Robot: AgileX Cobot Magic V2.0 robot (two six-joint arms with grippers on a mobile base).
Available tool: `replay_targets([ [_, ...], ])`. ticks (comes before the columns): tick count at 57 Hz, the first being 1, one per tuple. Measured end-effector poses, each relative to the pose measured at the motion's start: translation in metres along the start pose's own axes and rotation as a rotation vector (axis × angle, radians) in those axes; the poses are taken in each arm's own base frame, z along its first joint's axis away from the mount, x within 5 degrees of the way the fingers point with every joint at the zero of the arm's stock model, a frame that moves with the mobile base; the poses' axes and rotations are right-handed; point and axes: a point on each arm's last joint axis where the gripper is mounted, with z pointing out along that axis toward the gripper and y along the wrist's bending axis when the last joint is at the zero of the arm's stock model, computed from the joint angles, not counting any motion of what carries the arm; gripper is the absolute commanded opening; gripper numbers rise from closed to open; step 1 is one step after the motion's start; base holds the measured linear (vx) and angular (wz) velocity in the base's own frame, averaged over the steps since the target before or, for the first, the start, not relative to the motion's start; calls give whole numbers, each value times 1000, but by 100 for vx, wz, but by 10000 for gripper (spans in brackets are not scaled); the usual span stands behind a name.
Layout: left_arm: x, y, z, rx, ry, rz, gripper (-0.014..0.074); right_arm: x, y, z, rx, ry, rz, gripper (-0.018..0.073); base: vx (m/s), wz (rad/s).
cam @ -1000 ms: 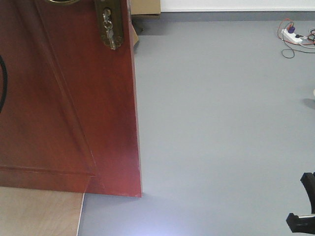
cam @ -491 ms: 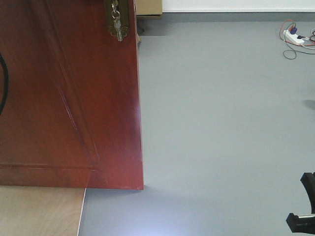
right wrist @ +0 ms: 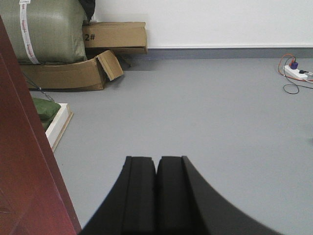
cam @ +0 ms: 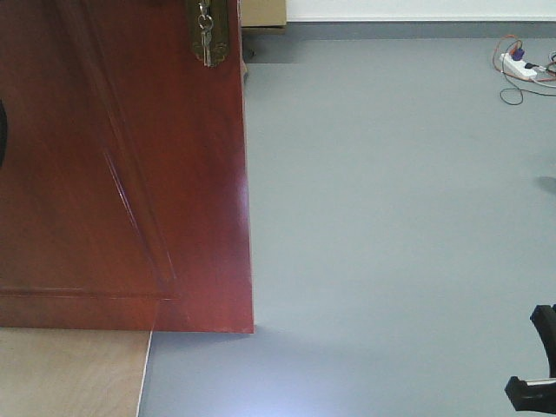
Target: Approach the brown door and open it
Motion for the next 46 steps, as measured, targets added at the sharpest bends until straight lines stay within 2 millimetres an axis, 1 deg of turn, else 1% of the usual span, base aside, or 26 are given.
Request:
replay_targets([
  [11, -1, 5, -1, -55, 3, 29, 31, 0, 0, 0, 0, 0, 0, 0, 0, 0],
  [19, 0, 5, -5, -63, 48, 69, 31, 0, 0, 0, 0, 0, 0, 0, 0, 0],
  [24, 1, 4, -13, -56, 96, 107, 31, 0, 0, 0, 0, 0, 0, 0, 0, 0],
  [27, 5, 4, -21, -54, 125, 129, 31, 0, 0, 0, 0, 0, 0, 0, 0, 0],
  [34, 11, 3, -48, -52, 157, 148, 31, 0, 0, 0, 0, 0, 0, 0, 0, 0],
  [36, 14, 3, -59, -52, 163, 149, 31, 0, 0, 0, 0, 0, 0, 0, 0, 0],
  [37, 12, 2, -65, -52, 157, 149, 31, 0, 0, 0, 0, 0, 0, 0, 0, 0],
  [38, 16, 3, -71, -52, 169, 148, 31, 0, 0, 0, 0, 0, 0, 0, 0, 0],
  [40, 16, 2, -83, -52, 165, 150, 31, 0, 0, 0, 0, 0, 0, 0, 0, 0],
  [45, 27, 2, -119, -52, 177, 150, 31, 0, 0, 0, 0, 0, 0, 0, 0, 0],
  [46, 30, 2, -129, -53, 179, 150, 31, 0, 0, 0, 0, 0, 0, 0, 0, 0],
])
